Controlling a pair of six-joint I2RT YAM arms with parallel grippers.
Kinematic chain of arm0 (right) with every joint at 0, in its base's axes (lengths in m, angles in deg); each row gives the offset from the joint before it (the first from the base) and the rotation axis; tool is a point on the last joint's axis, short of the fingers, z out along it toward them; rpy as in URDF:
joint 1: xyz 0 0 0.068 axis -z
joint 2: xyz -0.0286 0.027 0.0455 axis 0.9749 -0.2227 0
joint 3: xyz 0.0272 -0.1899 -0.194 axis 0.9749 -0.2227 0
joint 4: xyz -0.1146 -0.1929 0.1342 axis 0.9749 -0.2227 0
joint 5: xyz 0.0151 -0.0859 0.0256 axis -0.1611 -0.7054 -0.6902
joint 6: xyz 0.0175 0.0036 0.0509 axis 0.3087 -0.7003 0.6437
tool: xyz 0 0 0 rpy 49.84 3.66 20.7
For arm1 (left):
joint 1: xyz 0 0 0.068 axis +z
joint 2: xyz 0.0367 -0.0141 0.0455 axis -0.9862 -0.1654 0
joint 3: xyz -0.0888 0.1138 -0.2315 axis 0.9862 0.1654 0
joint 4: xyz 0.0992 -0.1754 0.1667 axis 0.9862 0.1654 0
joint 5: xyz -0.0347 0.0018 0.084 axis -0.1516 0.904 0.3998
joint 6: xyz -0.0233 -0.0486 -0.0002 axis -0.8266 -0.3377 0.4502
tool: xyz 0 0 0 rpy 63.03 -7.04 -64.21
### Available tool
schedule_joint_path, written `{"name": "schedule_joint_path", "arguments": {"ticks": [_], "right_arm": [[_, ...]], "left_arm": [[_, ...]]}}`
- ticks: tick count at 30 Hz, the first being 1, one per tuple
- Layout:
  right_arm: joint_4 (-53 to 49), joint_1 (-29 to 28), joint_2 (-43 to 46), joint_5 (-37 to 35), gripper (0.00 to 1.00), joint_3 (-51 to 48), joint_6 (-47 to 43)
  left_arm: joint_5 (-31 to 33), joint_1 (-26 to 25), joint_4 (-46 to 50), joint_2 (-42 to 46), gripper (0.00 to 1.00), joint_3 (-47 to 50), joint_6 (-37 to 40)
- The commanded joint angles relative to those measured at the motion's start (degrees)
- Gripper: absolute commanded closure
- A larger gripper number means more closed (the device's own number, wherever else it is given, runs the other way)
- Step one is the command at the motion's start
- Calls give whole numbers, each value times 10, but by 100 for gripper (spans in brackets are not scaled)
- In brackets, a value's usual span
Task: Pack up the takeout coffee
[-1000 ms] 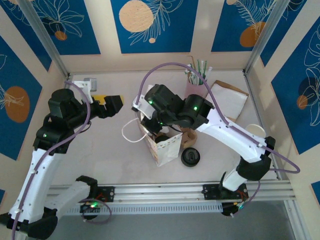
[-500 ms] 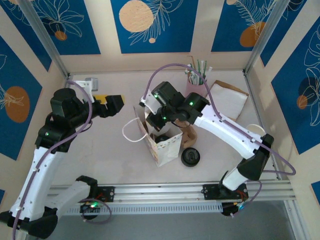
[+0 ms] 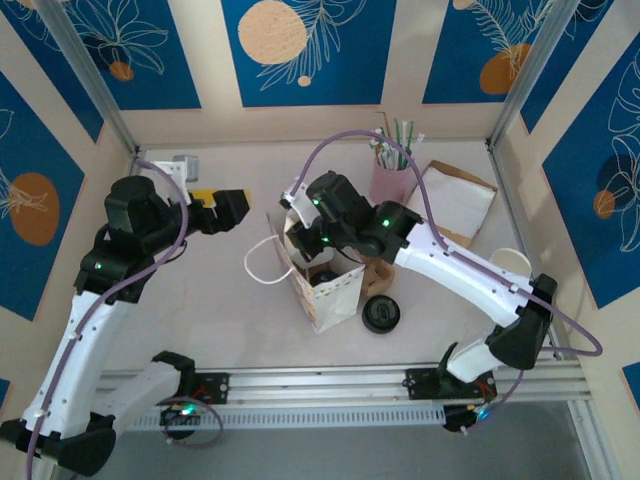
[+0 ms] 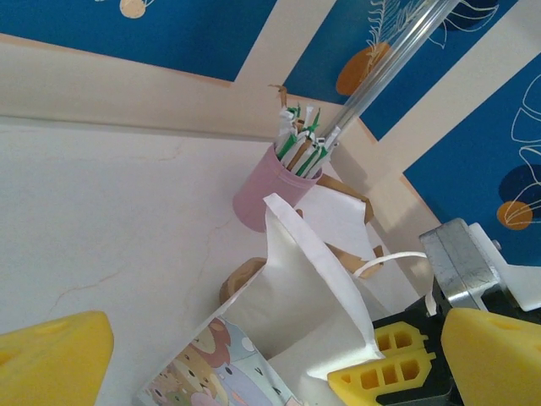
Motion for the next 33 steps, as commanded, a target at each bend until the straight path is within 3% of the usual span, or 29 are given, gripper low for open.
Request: {"name": "schedule_joint_path", "arguments": {"ticks": [1,6,17,19,23,24,33], "right_arm": [[91,-17,26,-59,100,-38,44],[127,-39,30,-116,100,-77,64],[60,-53,29,-114,100,-111,128],[41,-57,33,-119,93,-99,132],[16,-74,68,-134,61,-74,125],[9,-76,75,-135,57,-66,124],[-6,-76,130,-137,44,-27,141]], "left_arm": [[-8,-3,-19,1,0,6,-5],[-10,-3,-17,-1,0,3,-4],[-14,-2,-28,0,0,15,-10],[-14,-2,-27,1,0,14,-9],[-13,-2,-25,1,0,12,-8],[-13,-2,-27,1,0,13,-9],[-13,-2,-31,-2,0,15,-11]]}}
